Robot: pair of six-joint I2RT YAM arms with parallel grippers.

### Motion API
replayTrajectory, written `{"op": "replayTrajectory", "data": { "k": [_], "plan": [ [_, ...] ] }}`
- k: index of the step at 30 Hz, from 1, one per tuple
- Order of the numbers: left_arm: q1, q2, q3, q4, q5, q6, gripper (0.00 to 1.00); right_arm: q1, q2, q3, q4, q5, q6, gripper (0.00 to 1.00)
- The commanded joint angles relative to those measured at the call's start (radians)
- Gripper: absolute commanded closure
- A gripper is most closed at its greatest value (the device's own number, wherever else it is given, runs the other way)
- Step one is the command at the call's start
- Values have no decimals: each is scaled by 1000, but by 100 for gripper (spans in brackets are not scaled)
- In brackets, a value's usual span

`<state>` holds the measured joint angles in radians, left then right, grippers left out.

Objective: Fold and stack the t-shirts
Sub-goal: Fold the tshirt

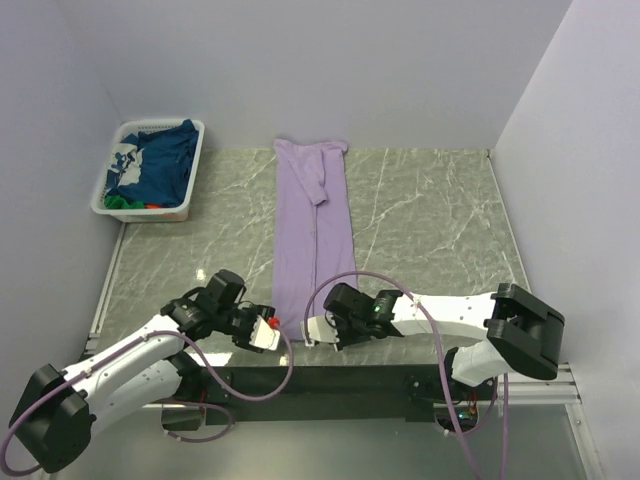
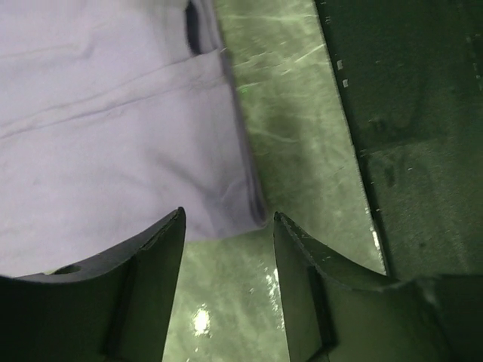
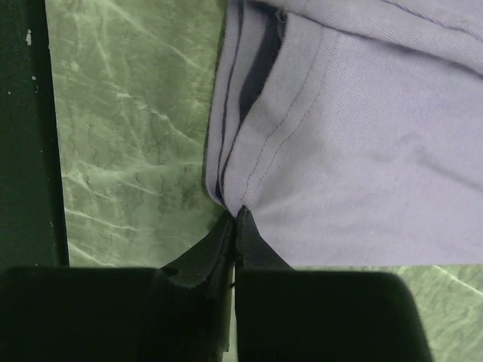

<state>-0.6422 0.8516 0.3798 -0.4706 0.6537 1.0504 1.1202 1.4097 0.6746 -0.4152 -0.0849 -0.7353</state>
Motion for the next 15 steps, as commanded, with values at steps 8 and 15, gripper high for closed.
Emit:
{"op": "replayTrajectory", "data": {
  "k": [8,15],
  "plan": [
    [-180,59,-55,191,-153,-113,48,-66,14,13,-80,-76,71,100],
    [-247,210,-42,262,-259,-147,57,-102,17,48,-106,-95,65,100]
  ]
}}
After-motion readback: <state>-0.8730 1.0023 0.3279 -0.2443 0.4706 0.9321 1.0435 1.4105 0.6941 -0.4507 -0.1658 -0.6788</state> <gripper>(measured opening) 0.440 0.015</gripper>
